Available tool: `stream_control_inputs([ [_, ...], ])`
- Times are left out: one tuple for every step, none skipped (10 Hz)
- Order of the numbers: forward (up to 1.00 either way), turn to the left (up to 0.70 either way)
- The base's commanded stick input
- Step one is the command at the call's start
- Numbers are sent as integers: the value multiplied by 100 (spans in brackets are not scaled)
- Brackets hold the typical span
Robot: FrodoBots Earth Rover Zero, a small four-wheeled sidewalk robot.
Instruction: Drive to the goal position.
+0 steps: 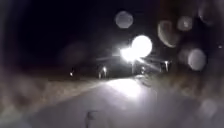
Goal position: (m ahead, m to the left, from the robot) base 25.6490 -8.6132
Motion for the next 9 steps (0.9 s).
stream_control_inputs([
  [100,7],
  [100,8],
  [100,10],
  [100,9],
  [100,5],
  [100,5],
  [100,4],
  [100,4],
  [100,5],
])
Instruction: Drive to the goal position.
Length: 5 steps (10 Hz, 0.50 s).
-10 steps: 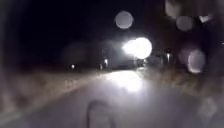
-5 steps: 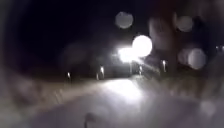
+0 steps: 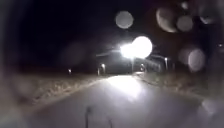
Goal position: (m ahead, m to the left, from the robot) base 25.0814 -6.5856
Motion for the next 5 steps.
stream_control_inputs([
  [100,5],
  [100,4],
  [100,4],
  [100,4],
  [100,4],
])
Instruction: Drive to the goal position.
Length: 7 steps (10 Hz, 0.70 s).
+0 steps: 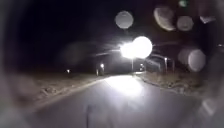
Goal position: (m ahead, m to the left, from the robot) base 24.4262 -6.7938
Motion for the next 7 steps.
stream_control_inputs([
  [100,4],
  [100,14],
  [100,14],
  [100,11],
  [100,6],
  [100,4],
  [100,4],
])
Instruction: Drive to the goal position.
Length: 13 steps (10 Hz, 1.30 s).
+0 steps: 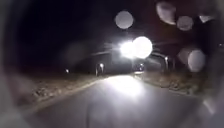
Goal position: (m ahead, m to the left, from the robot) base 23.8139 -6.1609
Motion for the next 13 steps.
stream_control_inputs([
  [100,4],
  [100,3],
  [100,3],
  [100,3],
  [100,3],
  [100,3],
  [100,3],
  [100,3],
  [100,3],
  [100,3],
  [100,3],
  [100,3],
  [100,3],
])
